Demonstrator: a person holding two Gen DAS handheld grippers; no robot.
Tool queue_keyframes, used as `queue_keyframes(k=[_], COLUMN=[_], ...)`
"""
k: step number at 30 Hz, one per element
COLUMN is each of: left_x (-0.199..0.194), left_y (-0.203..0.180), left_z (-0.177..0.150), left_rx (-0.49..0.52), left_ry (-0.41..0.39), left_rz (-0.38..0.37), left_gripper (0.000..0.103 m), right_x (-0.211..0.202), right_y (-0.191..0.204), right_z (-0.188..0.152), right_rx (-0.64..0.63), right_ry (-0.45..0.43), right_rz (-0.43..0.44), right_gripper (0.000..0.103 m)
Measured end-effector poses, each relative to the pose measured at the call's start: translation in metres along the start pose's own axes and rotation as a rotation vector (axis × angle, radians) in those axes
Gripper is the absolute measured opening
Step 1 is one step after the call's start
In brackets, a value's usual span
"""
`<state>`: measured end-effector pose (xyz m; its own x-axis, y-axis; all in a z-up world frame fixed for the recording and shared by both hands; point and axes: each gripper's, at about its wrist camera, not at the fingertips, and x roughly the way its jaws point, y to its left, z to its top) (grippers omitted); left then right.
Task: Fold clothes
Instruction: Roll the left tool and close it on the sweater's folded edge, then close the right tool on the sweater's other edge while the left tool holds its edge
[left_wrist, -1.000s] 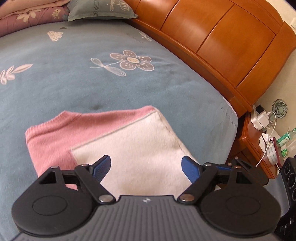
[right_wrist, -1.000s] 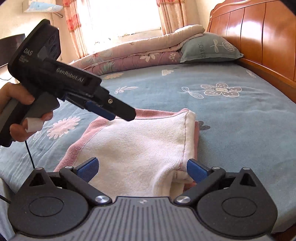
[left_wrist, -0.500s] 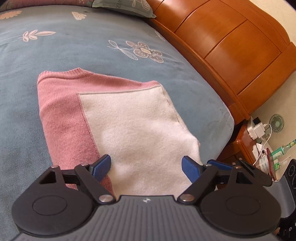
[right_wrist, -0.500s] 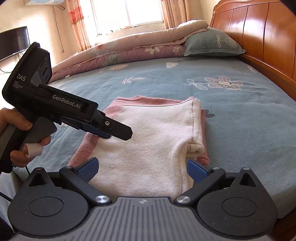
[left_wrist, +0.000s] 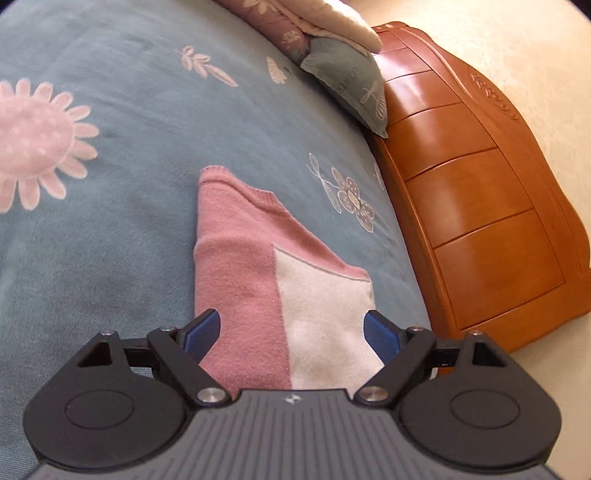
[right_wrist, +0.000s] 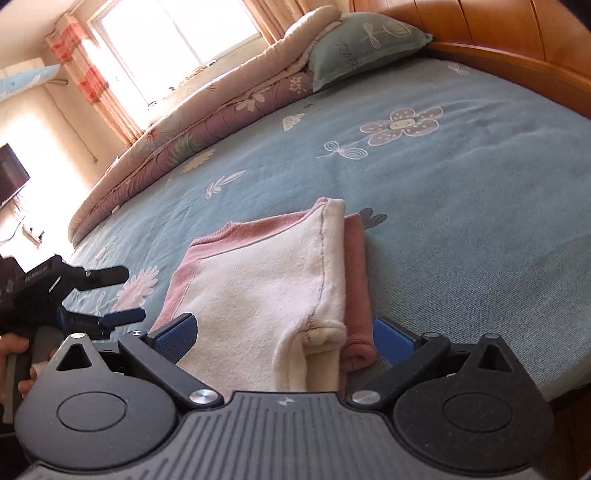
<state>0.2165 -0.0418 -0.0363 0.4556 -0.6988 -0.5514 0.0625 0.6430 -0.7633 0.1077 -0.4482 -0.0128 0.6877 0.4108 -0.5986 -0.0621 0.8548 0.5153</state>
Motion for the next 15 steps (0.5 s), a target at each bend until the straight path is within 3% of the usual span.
queue_keyframes(k=[7,15], left_x=[0.028,0.051], left_y=[0.038,0.04], left_z=[-0.005,0.011], left_rx=[-0.112,-0.116], left_ry=[0.093,0.156], left_rz=[-0.019,-0.087], left_gripper=[0.085,0.086], right_x=[0.037,0.082], right_y=[-0.048,-0.094], right_z=[0.024,0.044], right_rx=[0.207,0.413], right_ry=[0.115,0.237], right_rz=[0.151,0.297], right_gripper=[0.103,0.103])
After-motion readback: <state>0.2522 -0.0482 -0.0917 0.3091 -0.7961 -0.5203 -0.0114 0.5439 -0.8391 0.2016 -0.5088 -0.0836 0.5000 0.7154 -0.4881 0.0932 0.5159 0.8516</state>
